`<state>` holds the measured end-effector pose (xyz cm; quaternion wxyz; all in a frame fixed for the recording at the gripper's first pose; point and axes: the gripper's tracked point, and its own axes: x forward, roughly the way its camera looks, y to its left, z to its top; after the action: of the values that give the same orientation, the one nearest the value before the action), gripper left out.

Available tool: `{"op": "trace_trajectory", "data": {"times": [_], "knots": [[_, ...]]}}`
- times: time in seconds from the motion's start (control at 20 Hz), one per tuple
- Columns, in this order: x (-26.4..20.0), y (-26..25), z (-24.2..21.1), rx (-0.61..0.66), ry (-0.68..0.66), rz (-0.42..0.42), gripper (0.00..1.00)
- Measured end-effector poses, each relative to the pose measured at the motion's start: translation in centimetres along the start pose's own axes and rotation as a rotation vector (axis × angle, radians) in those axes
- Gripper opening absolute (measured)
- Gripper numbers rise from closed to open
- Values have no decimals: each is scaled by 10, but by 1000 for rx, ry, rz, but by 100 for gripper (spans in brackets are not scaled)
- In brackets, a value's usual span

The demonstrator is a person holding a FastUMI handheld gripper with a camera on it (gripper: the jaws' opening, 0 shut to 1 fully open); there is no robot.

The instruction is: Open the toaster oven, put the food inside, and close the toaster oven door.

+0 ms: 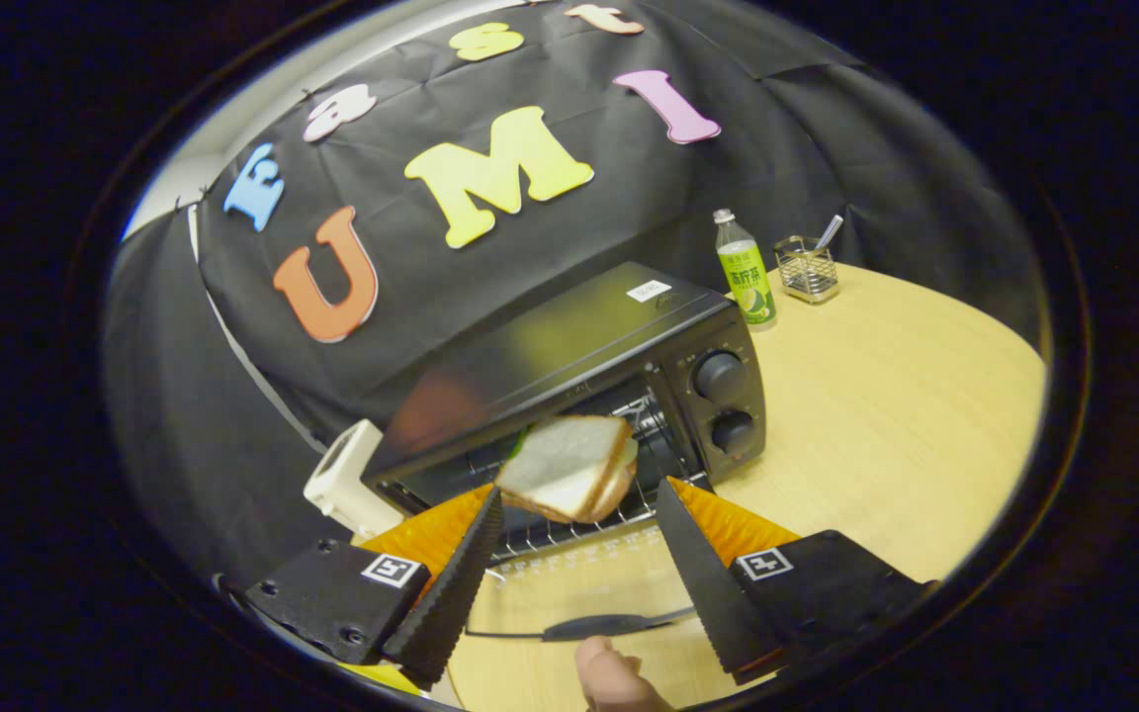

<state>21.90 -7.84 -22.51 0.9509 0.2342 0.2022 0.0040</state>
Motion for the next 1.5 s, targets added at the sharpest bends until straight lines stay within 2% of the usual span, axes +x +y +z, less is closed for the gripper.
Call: {"op": "trace_trajectory", "data": {"times": [0.2,0.35,0.7,1.0,1.1,1.25,1.5], "knots": [[-23,-10,-1,-189,-90,-71,100],[-30,-6,-24,-286,-107,-83,100],[-22,6,-89,-332,-69,-80,100],[-15,-7,-135,-396,-55,-123,100],[-11,-11,-150,-389,-14,-126,100],[-7,-16,-162,-351,42,-128,100],[4,-14,-163,-390,67,-135,100]]}}
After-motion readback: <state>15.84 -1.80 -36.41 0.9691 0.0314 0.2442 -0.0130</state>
